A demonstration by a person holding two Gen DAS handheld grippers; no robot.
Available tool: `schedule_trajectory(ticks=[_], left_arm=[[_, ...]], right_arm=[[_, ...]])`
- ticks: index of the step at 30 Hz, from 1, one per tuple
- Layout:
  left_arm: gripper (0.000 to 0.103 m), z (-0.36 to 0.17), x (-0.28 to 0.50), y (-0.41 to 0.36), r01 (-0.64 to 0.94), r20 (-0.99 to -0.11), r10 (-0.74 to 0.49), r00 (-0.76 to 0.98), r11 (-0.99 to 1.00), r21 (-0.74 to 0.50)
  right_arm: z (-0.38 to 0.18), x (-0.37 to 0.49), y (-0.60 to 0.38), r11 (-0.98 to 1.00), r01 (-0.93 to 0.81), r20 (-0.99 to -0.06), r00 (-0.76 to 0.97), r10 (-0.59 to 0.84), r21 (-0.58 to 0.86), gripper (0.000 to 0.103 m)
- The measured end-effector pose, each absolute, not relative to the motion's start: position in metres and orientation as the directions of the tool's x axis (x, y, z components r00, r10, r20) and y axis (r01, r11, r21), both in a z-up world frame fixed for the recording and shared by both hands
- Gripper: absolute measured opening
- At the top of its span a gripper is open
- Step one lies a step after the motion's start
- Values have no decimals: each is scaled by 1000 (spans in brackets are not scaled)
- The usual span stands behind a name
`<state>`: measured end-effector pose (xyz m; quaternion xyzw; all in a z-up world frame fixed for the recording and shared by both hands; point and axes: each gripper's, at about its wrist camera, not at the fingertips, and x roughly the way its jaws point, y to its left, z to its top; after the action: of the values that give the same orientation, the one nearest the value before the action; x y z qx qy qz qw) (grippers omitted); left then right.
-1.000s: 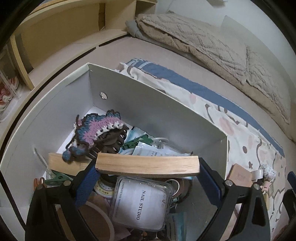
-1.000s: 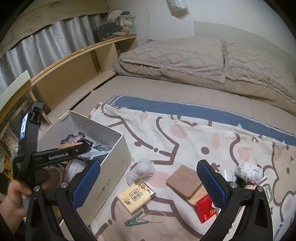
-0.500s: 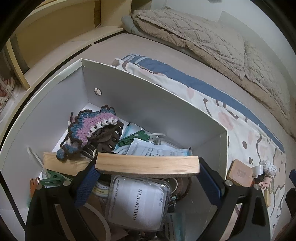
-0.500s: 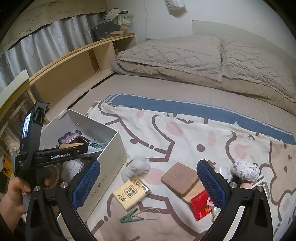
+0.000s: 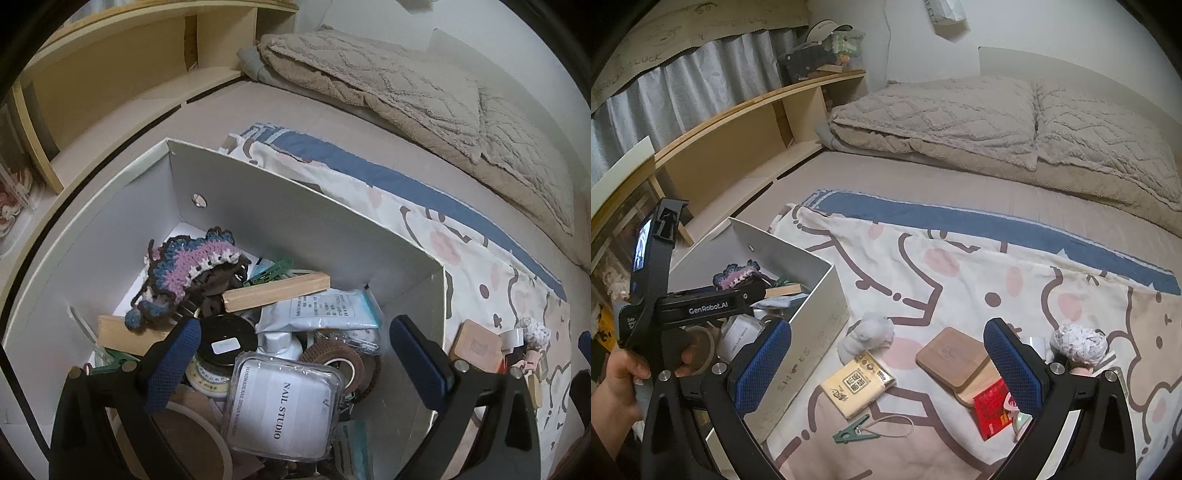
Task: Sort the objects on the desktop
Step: 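Move both tools from the box back toward the items on the bedspread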
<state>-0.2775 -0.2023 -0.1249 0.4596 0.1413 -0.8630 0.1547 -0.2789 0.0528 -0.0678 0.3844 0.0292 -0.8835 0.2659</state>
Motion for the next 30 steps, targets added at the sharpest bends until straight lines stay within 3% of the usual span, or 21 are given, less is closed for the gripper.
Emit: schedule_trajectory(ticks=[30], left_arm=[[103,-55,-213,-178,306,-698,-178,-693,-950,-61]], right_arm=[[-24,-247,59,-871,469,-585,-668,-460,149,103]])
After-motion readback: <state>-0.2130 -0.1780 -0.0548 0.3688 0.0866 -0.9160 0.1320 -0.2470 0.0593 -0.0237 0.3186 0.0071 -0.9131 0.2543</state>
